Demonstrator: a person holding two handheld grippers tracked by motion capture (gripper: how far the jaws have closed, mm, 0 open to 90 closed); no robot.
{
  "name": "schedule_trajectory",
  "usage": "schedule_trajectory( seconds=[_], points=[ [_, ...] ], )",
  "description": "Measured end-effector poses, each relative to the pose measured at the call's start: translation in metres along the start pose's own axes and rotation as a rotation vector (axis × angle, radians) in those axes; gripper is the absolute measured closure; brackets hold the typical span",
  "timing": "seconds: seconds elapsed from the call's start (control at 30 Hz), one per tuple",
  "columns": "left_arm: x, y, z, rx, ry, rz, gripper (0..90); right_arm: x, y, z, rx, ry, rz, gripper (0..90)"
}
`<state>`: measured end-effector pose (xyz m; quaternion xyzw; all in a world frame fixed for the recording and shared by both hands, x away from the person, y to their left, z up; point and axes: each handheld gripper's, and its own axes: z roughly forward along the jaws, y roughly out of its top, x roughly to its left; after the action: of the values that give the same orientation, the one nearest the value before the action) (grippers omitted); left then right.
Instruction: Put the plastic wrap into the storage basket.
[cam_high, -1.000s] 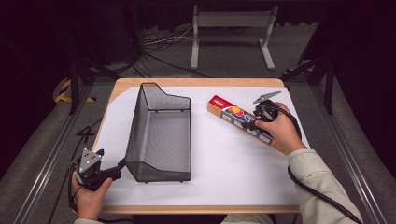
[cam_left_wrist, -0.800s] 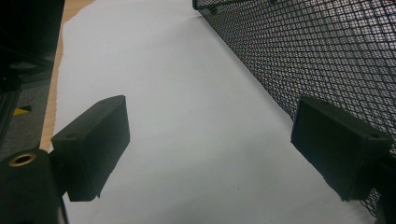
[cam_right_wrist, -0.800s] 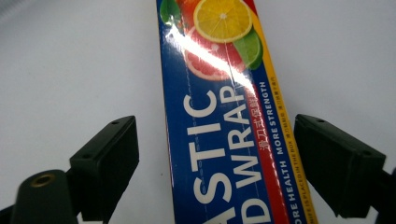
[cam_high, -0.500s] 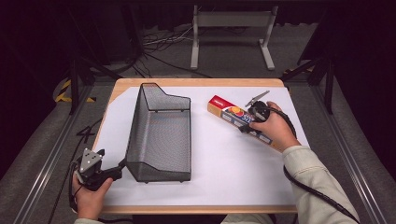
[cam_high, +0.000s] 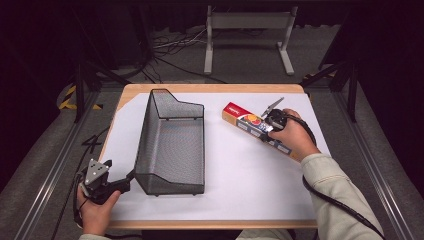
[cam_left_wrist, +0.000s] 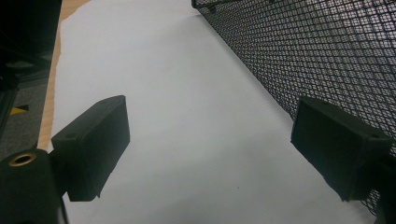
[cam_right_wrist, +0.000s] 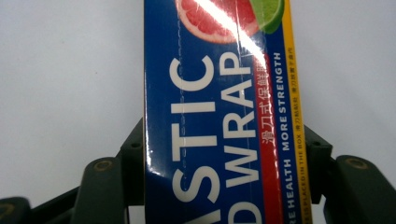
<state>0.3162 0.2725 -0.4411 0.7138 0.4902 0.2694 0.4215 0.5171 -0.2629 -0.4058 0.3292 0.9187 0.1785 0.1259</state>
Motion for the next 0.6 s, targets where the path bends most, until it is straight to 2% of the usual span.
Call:
schedule_trajectory(
  seconds=[0.2,0.4,0.6],
  points=[
    [0.001,0.000,0.000,0.000,0.003,-0.002,12.3,0.004,0.000,-0.005,-0.004,0.032,0.057,41.1],
    [0.001,0.000,0.000,0.002,0.004,-0.002,12.3,0.008,0.004,-0.021,-0.042,0.042,0.067,41.2],
    [0.000,0.000,0.000,-0.003,0.003,-0.001,12.3,0.012,0.006,-0.038,-0.044,0.050,0.059,41.1]
  ],
)
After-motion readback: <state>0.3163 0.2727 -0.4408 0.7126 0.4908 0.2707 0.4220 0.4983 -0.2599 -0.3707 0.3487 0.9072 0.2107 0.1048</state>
